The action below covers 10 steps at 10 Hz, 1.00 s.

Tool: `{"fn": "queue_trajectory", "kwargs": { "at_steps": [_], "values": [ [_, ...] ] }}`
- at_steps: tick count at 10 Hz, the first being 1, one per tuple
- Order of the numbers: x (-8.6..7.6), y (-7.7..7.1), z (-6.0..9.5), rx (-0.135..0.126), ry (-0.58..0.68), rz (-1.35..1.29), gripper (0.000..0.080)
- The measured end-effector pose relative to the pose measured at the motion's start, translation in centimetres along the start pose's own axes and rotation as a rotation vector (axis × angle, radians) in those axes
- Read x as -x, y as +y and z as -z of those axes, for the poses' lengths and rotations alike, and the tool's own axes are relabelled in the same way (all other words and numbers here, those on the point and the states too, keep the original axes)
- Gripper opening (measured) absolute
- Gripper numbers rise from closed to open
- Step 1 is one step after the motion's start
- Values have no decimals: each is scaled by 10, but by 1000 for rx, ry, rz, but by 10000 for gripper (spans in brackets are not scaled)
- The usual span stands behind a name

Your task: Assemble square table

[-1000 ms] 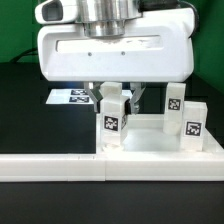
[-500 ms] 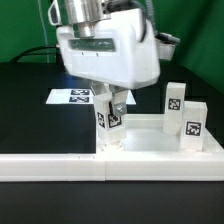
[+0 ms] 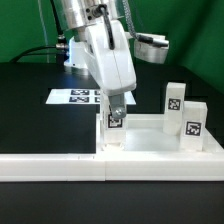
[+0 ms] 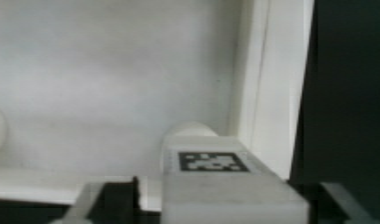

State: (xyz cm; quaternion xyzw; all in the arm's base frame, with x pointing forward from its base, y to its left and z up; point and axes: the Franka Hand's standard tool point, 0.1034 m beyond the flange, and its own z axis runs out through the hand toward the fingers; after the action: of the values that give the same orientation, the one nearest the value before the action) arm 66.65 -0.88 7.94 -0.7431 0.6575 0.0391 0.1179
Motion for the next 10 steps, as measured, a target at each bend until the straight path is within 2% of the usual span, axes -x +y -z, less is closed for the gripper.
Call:
{"fn": "queue_trajectory", "kwargs": {
  "at_steps": [1, 2, 3, 8, 9, 10],
  "values": [
    [-1, 0, 0, 8, 12, 125, 516],
    [-1, -3, 1, 32, 43, 334, 516],
    [2, -3, 1, 56, 65, 506, 621],
    [0, -2, 0, 74, 59, 871, 649],
    [-2, -6, 3, 101, 76, 1051, 649],
    [-1, -11, 5, 110, 86, 1152, 649]
  ]
}}
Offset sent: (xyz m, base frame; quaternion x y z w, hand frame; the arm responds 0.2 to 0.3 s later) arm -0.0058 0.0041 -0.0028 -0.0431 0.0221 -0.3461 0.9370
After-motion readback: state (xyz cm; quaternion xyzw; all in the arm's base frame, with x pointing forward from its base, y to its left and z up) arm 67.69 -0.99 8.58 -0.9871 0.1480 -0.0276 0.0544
